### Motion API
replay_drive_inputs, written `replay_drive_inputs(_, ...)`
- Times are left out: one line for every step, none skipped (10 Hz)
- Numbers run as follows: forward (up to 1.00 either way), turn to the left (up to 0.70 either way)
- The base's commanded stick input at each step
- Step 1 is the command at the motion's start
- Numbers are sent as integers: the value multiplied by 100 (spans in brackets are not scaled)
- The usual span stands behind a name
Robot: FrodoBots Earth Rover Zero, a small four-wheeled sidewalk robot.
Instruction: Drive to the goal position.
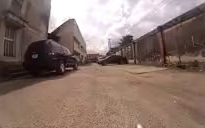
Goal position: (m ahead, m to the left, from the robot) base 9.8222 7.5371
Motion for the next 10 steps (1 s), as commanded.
replay_drive_inputs(70, 0)
replay_drive_inputs(70, 0)
replay_drive_inputs(70, 0)
replay_drive_inputs(70, 0)
replay_drive_inputs(70, 0)
replay_drive_inputs(70, 0)
replay_drive_inputs(70, 0)
replay_drive_inputs(70, 0)
replay_drive_inputs(70, 0)
replay_drive_inputs(70, 0)
